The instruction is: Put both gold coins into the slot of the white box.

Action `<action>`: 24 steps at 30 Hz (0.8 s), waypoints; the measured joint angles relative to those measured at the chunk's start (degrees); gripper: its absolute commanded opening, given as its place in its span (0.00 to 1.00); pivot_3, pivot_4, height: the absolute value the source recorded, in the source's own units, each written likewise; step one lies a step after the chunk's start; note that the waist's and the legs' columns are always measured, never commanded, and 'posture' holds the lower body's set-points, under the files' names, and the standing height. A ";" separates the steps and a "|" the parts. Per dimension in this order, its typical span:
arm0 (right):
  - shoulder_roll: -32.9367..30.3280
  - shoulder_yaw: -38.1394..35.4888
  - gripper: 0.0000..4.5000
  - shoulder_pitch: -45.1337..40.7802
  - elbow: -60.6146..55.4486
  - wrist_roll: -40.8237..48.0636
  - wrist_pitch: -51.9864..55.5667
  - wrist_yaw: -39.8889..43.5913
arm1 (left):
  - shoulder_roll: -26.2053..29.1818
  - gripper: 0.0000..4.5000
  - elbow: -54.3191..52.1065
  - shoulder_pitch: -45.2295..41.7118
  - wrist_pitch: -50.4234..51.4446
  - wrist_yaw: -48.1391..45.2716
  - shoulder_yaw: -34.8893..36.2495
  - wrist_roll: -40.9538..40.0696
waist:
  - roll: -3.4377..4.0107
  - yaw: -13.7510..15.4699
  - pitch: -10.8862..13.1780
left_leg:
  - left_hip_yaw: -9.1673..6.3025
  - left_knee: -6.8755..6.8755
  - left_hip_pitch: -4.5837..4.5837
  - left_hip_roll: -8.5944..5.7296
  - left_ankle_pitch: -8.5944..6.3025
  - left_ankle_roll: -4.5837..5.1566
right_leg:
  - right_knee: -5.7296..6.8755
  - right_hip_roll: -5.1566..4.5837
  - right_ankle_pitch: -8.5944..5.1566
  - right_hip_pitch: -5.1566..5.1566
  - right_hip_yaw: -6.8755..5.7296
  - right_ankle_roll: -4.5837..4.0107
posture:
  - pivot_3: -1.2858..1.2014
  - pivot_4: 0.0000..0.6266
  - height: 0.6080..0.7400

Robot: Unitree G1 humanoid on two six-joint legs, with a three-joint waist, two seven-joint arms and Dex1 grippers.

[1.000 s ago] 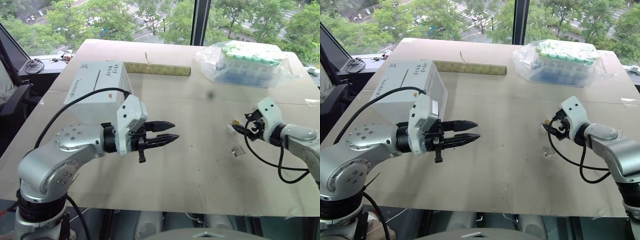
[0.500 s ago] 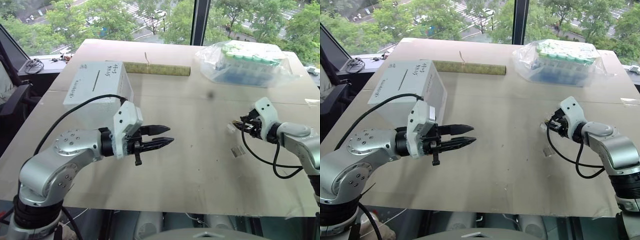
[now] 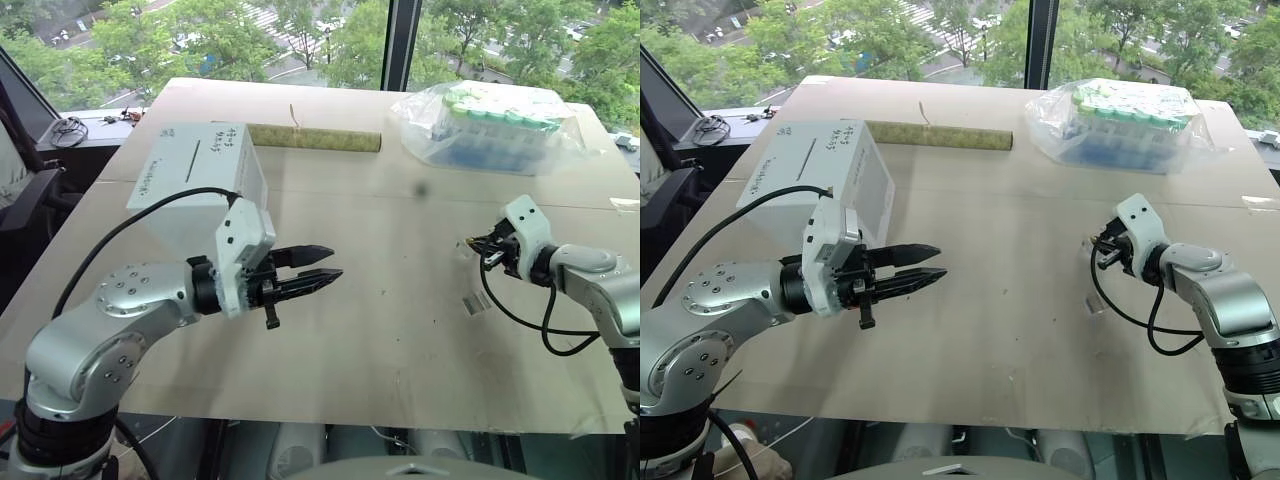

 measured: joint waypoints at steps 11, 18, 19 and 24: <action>1.20 -13.79 0.01 -2.26 -12.95 20.81 8.23 4.97 | -3.03 0.36 9.87 -11.60 8.14 7.86 0.44 -16.25 | -0.01 0.03 0.13 | -0.08 -0.01 -0.02 0.03 0.00 0.00 | 0.02 0.04 0.01 0.00 -0.04 0.03 | 0.52 0.24 1.00; 1.16 -18.12 0.00 -12.18 -23.69 49.18 14.64 -2.37 | -4.25 0.11 16.99 -22.44 12.26 6.50 -1.86 -24.87 | -0.11 0.04 0.14 | -0.05 -0.08 -0.03 0.00 0.00 0.00 | -0.05 0.01 0.01 0.02 -0.03 0.00 | 0.52 0.24 1.00; 1.16 -18.06 0.00 -12.26 -23.69 49.57 14.71 -2.62 | -4.34 0.11 17.01 -22.65 12.30 6.43 -2.13 -24.93 | -0.11 0.06 0.14 | -0.05 -0.07 -0.04 0.00 0.00 0.00 | -0.05 0.02 0.01 0.01 -0.04 0.00 | 0.52 0.24 1.00; -0.61 -17.30 0.00 -13.88 -24.69 55.84 14.40 -7.26 | -6.13 0.11 18.59 -27.26 12.71 4.57 -3.88 -26.17 | -0.11 -0.01 0.14 | -0.06 -0.06 -0.04 0.00 0.00 0.00 | -0.05 0.01 0.01 0.02 -0.04 0.00 | 0.52 0.24 1.00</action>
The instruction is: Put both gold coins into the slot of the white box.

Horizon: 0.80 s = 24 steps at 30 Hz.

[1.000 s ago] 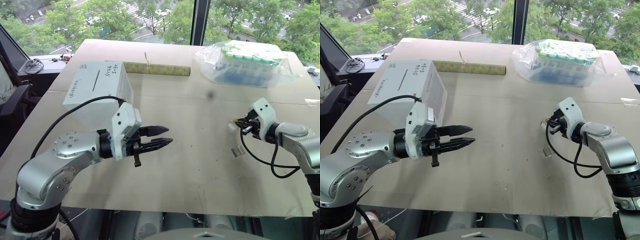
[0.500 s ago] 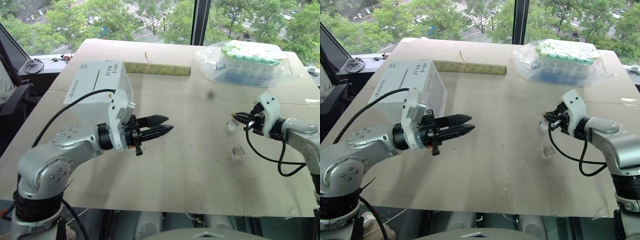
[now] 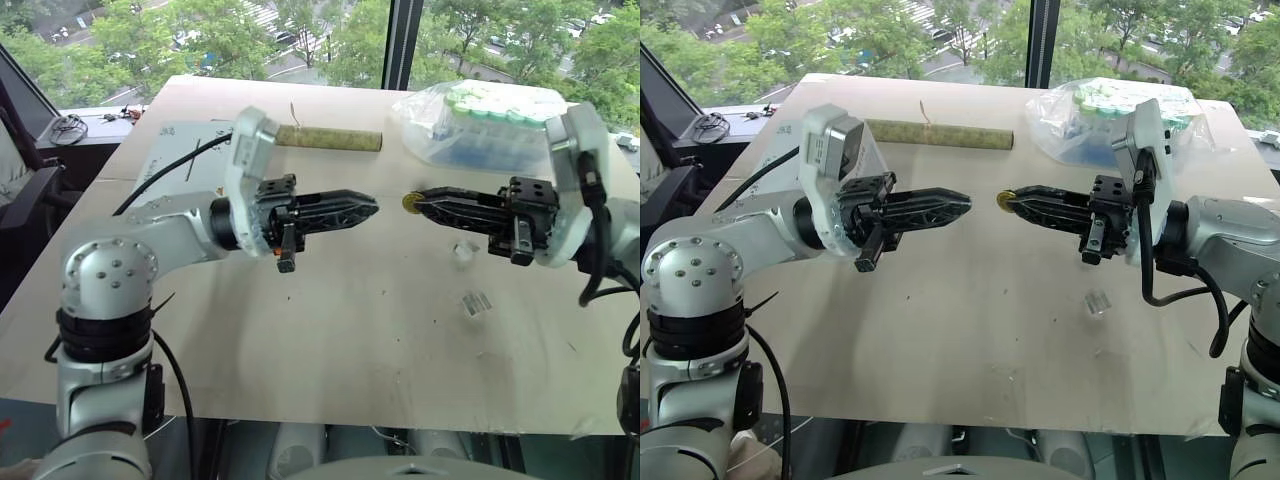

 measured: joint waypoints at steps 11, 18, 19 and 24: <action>-4.17 2.07 0.00 0.00 -1.67 8.02 -3.86 -4.72 | -0.11 0.11 2.22 -2.91 -0.07 -6.25 -3.19 3.20 | 0.00 -0.05 0.00 | 0.01 -0.01 0.00 0.01 0.00 0.00 | 0.00 0.01 0.00 -0.01 0.00 0.00 | 0.52 0.24 1.00; -5.85 3.84 0.00 0.02 -2.10 8.90 -6.31 -5.30 | -0.31 0.11 2.43 -3.25 -0.22 -9.25 -3.45 5.52 | 0.00 -0.03 0.01 | 0.00 -0.01 0.00 0.02 0.00 0.00 | -0.01 0.01 -0.01 -0.02 0.00 0.00 | 0.52 0.24 1.00; -6.01 3.90 0.00 0.02 -2.09 8.94 -6.52 -5.35 | -0.45 0.11 2.44 -3.42 -0.21 -9.39 -3.46 5.70 | 0.00 -0.04 0.01 | 0.00 -0.01 0.00 0.02 0.00 0.00 | -0.01 0.01 -0.01 -0.02 0.00 0.00 | 0.52 0.24 1.00; -6.62 5.02 0.00 0.02 -2.18 9.09 -7.54 -5.47 | -1.17 0.11 2.48 -3.99 -0.19 -9.87 -3.46 5.86 | 0.00 -0.03 0.01 | -0.01 -0.02 -0.01 0.03 0.00 0.00 | -0.01 0.01 -0.01 -0.02 0.00 0.00 | 0.52 0.24 1.00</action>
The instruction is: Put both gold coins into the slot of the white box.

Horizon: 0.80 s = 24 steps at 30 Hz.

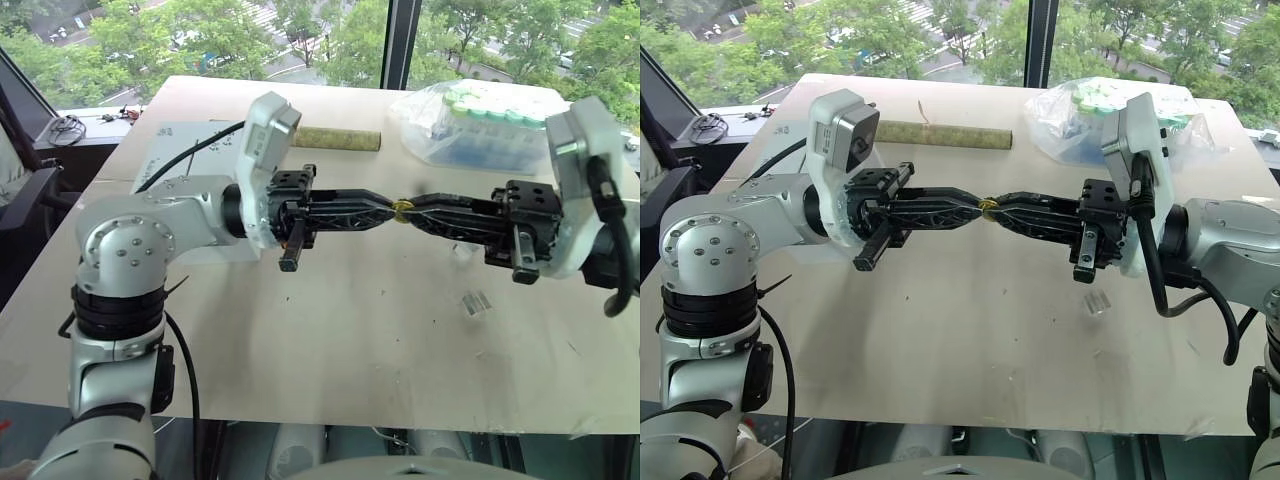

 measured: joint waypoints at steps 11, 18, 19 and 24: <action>-0.91 0.97 0.00 0.00 0.08 0.14 -1.39 -0.30 | -0.55 0.05 0.27 -0.41 0.10 -1.45 -0.02 1.02 | 0.00 0.01 0.00 | 0.00 0.00 0.00 0.00 0.00 0.00 | -0.01 0.00 0.00 0.00 0.00 0.00 | 0.52 0.24 1.00; -1.24 1.08 0.00 0.00 0.08 1.19 -1.94 -0.84 | -1.24 0.05 1.18 -0.52 0.11 -2.40 0.05 1.19 | -0.01 0.01 0.00 | -0.01 0.00 -0.01 0.00 0.00 0.00 | -0.02 0.00 0.00 0.00 0.00 0.00 | 0.52 0.24 1.00; -1.26 1.10 0.00 0.00 0.08 1.29 -2.00 -0.88 | -1.26 0.05 1.26 -0.56 0.11 -2.55 0.05 1.22 | -0.01 0.01 0.01 | -0.01 0.00 -0.01 0.00 0.00 0.00 | -0.02 0.00 0.00 0.00 0.00 0.00 | 0.52 0.24 1.00; -1.33 1.12 0.00 0.04 0.08 1.64 -2.08 -0.88 | -1.25 0.05 1.34 -0.68 0.11 -3.34 0.05 1.63 | -0.01 0.01 0.01 | -0.01 0.00 -0.01 0.01 0.00 0.00 | -0.02 0.00 0.00 0.00 0.00 0.00 | 0.52 0.24 1.00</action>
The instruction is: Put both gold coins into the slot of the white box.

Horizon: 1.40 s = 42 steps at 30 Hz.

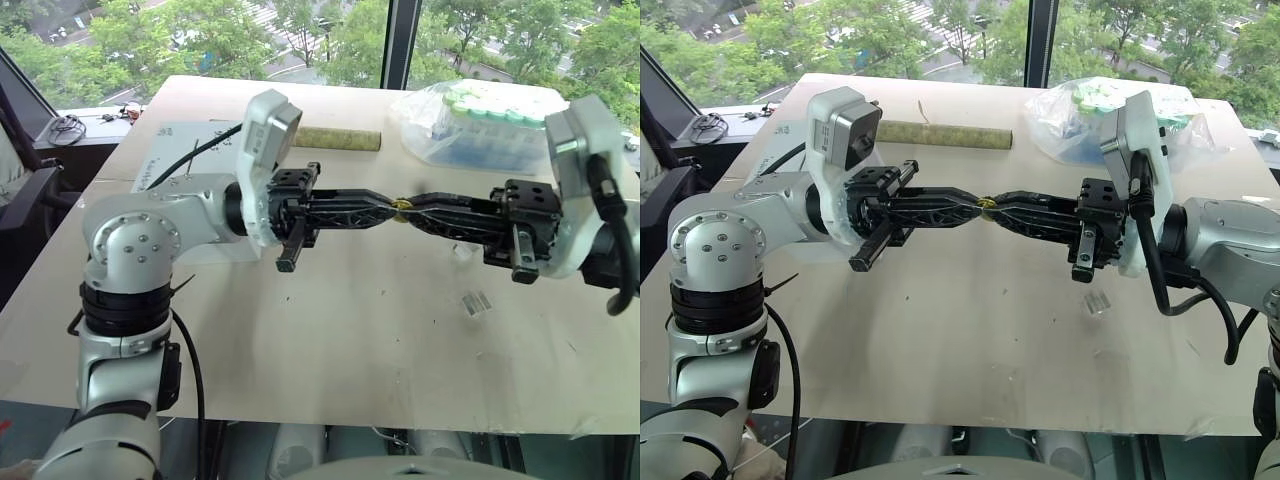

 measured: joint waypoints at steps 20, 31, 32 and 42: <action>0.93 0.17 0.60 2.20 0.23 6.72 -3.78 -0.06 | -1.25 0.00 0.21 -1.16 2.45 1.23 0.18 -2.91 | -0.01 0.02 0.02 | -0.02 0.00 -0.03 0.01 0.00 0.00 | -0.01 0.00 0.00 -0.01 -0.01 0.00 | 0.52 0.24 1.00; -4.31 -1.31 0.99 6.41 -2.15 -2.00 -4.75 2.78 | -0.69 0.00 -0.45 -0.43 2.75 6.04 1.51 -5.16 | 0.00 0.07 0.03 | -0.04 -0.01 -0.08 0.01 0.00 0.00 | -0.05 -0.01 -0.07 -0.03 -0.04 0.11 | 0.52 0.24 1.00; -5.02 -2.12 0.99 7.38 -2.59 -4.90 -5.26 4.10 | -0.34 0.00 -0.65 -0.09 2.69 7.29 2.41 -5.16 | 0.00 0.06 0.03 | -0.04 0.00 -0.09 0.01 0.00 0.00 | -0.06 -0.01 -0.07 -0.03 -0.04 0.11 | 0.52 0.24 1.00; -7.24 -16.52 0.99 19.38 5.22 -23.43 -15.05 21.04 | -1.60 0.00 -10.52 3.49 -3.31 35.16 9.91 0.02 | -0.06 0.15 0.05 | -0.04 0.04 -0.09 -0.03 0.00 0.00 | -0.10 -0.03 -0.06 0.01 -0.03 0.12 | 0.52 0.24 1.00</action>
